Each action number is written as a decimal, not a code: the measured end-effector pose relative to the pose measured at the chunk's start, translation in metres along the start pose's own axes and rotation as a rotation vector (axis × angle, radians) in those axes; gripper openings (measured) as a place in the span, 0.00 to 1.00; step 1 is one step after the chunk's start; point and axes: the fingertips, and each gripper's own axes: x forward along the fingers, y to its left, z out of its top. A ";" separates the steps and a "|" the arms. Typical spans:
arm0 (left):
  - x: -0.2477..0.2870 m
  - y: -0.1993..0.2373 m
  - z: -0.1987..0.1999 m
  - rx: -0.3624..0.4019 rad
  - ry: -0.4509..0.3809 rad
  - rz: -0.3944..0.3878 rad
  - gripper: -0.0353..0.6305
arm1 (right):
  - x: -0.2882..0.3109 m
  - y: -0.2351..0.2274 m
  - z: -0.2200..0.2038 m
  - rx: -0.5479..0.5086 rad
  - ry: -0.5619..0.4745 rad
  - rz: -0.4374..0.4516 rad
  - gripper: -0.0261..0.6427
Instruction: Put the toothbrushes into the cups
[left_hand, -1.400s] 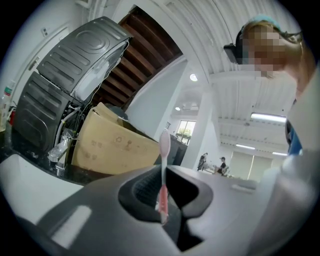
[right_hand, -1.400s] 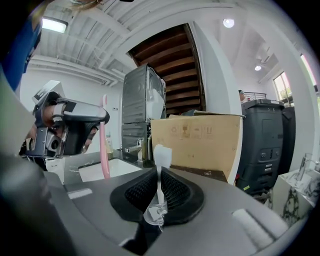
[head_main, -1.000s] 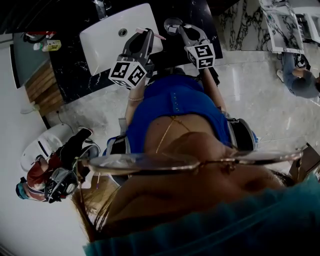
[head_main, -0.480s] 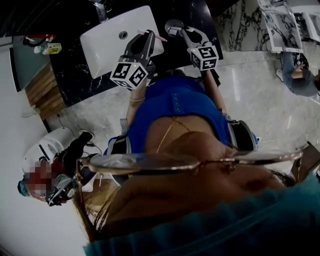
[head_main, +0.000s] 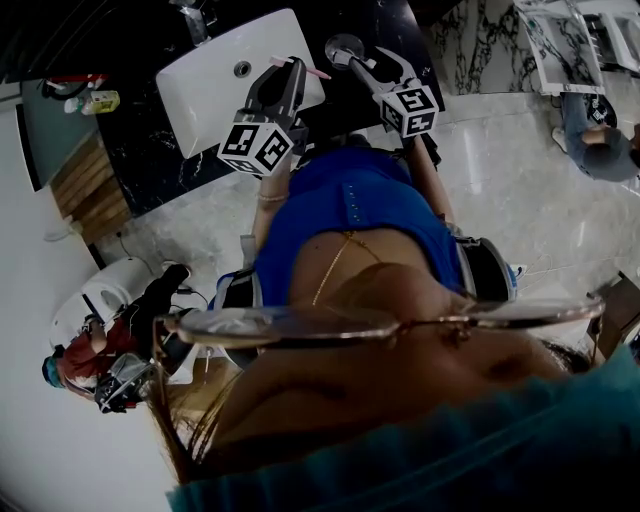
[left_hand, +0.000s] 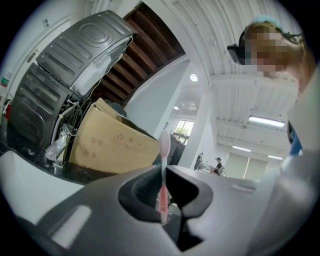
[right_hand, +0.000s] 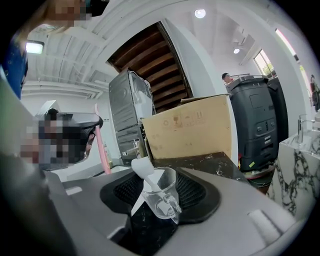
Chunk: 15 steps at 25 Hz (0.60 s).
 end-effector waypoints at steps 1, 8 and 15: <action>0.000 0.000 0.000 0.000 -0.001 0.002 0.09 | 0.000 0.001 0.000 0.008 -0.003 0.004 0.36; -0.001 0.009 0.003 0.003 -0.013 0.029 0.09 | -0.002 0.010 0.002 -0.021 -0.007 0.030 0.42; 0.011 0.014 0.013 0.024 -0.032 0.030 0.09 | -0.009 0.012 0.007 -0.039 -0.024 0.040 0.45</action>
